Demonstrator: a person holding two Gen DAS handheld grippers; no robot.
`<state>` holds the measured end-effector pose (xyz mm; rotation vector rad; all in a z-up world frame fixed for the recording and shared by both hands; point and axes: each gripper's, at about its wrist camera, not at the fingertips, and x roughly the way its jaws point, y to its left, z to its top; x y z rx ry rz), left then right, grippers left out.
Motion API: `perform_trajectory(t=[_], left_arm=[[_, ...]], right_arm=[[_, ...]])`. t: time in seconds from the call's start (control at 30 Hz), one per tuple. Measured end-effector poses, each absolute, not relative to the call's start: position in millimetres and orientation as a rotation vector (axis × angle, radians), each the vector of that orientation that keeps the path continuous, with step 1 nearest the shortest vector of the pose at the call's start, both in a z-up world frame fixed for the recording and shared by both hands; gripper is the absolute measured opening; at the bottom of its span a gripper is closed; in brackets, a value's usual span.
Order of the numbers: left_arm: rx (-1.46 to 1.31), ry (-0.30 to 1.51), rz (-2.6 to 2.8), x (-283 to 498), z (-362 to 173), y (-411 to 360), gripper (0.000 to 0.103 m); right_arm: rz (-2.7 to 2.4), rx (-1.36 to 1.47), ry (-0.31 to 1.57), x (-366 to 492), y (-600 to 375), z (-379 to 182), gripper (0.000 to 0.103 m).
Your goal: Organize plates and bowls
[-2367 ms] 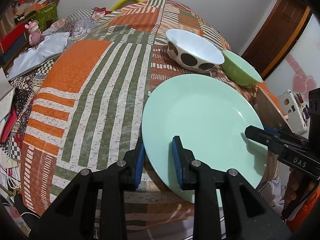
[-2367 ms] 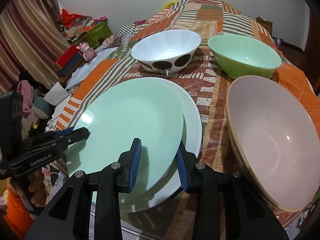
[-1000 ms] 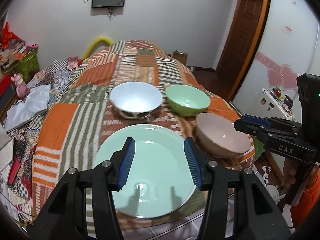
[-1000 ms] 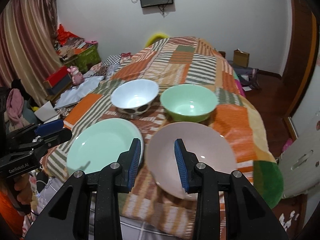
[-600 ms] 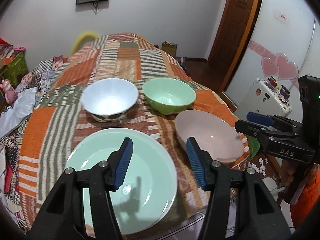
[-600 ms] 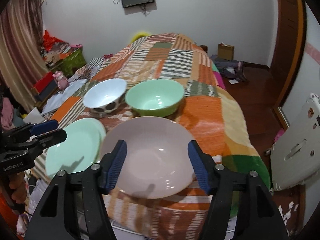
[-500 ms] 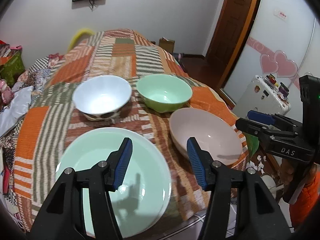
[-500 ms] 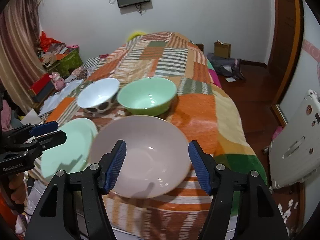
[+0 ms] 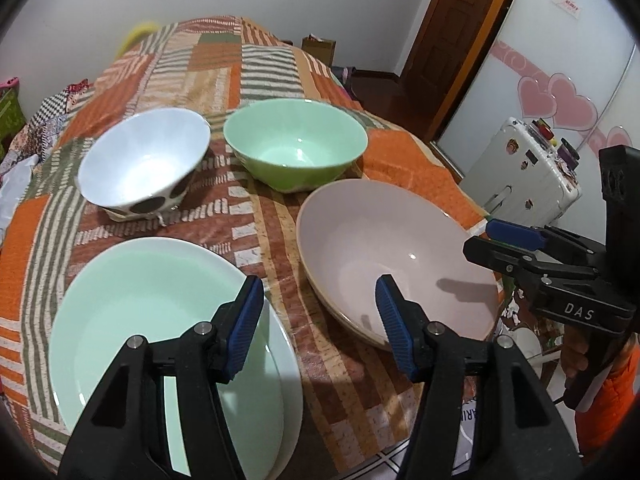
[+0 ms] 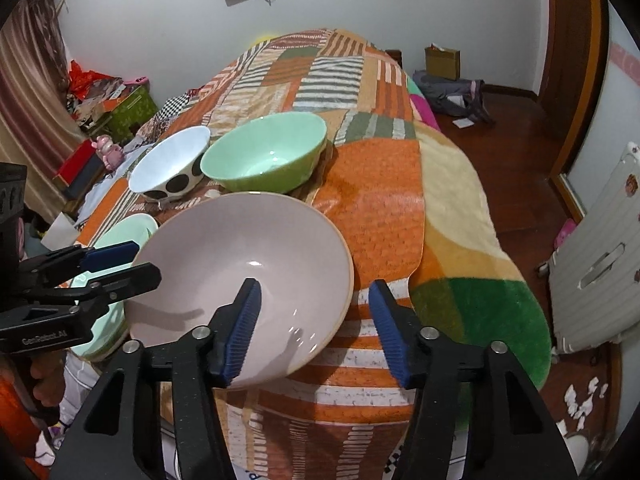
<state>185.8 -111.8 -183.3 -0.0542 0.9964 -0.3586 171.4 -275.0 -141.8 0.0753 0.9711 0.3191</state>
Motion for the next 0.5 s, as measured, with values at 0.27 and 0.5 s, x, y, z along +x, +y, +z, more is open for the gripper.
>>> perform_trajectory(t=[0.27, 0.5], left_arm=[[-0.073, 1.022, -0.377, 192.6, -193.3, -116.1, 0.043], [-0.09, 1.059, -0.392, 197.1, -205.4, -120.8, 0.035]], right_arm=[[0.345, 0.128, 1.023, 176.0, -280.7, -155.5, 0.034], [0.358, 0.143, 1.066, 178.8, -277.6, -168.8, 0.032]])
